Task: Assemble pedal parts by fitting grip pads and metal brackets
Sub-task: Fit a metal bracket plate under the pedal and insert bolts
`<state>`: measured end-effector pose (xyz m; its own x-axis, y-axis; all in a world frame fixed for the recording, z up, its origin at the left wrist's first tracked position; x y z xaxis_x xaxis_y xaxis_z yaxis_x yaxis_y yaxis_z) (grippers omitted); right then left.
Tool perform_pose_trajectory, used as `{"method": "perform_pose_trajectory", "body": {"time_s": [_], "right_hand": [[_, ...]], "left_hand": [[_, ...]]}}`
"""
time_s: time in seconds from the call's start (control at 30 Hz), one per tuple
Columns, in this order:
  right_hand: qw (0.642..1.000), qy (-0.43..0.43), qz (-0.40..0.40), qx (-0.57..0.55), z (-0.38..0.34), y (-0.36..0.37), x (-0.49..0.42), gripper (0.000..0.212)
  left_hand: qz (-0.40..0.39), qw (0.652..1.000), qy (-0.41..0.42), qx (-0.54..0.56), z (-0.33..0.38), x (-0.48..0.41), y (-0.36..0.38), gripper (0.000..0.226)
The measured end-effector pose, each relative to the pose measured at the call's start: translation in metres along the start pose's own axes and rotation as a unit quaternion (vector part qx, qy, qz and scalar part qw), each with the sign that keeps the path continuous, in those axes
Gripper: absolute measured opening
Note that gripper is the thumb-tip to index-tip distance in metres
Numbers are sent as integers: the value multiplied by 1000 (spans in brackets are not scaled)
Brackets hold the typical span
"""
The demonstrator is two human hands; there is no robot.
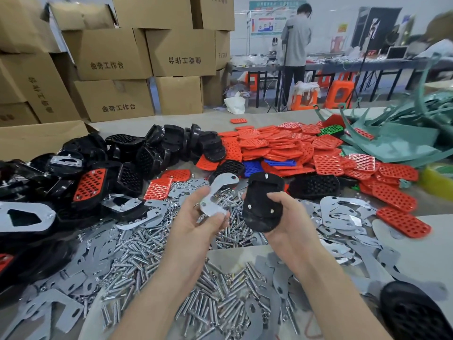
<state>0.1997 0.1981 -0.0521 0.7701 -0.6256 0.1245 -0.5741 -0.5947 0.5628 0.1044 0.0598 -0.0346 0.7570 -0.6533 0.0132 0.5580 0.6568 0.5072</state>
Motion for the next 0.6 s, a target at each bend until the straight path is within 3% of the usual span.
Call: {"method": "perform_pose_trajectory", "body": {"time_s": [0.07,0.17,0.37,0.6], "right_hand": [[1000,1,-6,6,2,2,0,33],[1000,9,-7,12,7,4,-1,34],[999,7,-1,54,14,5,-4,30],[998,-2,-28,60,16,10,-3,32]], "left_hand": [[8,1000,-5,27,-2,0,-3,45],[16,997,-24,70,-1,1,-6,22],[-6,997,-50,54,-7,1,-4,17],[-43,981,54,-180,-4,5,2,25]]}}
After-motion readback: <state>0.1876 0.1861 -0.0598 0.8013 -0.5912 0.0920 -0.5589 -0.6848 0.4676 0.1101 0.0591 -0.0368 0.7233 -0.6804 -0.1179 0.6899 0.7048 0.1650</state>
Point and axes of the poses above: each hand's wrist, its own x-axis away from the middle knuckle, its own y-axis out of the palm, z = x × y, the point moved 5 cm from there along -x, towards the middle knuckle, and after that the axes turned 11 degrees about x, right-handed, at the moved point
